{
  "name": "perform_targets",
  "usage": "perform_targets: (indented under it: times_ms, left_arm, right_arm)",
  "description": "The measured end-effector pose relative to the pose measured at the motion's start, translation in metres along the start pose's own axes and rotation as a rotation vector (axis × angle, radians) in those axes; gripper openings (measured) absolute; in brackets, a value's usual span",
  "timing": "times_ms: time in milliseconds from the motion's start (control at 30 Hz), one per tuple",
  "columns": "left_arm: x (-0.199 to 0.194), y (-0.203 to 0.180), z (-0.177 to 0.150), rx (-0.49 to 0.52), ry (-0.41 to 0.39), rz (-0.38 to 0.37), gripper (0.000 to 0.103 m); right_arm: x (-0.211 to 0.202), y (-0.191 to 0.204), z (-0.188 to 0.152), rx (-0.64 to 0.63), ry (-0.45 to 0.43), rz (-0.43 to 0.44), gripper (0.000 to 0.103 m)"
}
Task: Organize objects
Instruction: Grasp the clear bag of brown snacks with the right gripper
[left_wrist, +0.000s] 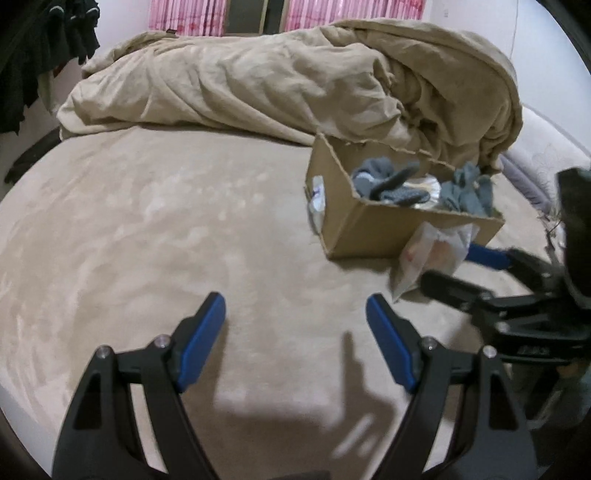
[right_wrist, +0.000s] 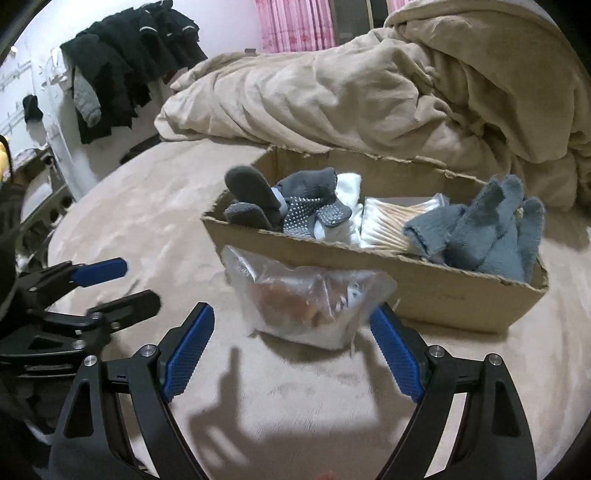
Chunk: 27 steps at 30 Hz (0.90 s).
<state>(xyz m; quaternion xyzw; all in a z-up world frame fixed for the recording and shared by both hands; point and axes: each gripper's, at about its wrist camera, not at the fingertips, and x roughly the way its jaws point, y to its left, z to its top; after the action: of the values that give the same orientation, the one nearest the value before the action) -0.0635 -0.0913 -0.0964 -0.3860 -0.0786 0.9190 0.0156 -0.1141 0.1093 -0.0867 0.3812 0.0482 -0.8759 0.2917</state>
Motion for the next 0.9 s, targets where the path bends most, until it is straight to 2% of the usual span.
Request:
perform_targets:
  times_ms: [67,167,567,900]
  left_arm:
    - [0.002,0.002,-0.002,0.005,0.003,0.019,0.08]
    - [0.004,0.004,-0.002,0.0,0.017,0.017,0.08]
    - [-0.006,-0.01,0.004,0.009,-0.018,0.005,0.08]
    - [-0.018,-0.028,0.03,0.003,-0.102,0.003,0.08]
  right_arm:
    - [0.007,-0.001,-0.001,0.016,0.019,-0.011,0.088]
    - [0.01,-0.006,-0.001,0.053,0.039,-0.02,0.068]
    - [-0.015,-0.017,0.003,0.083,0.003,-0.013,0.065]
    - [-0.058,-0.036,0.015,0.093,-0.119,-0.072,0.065]
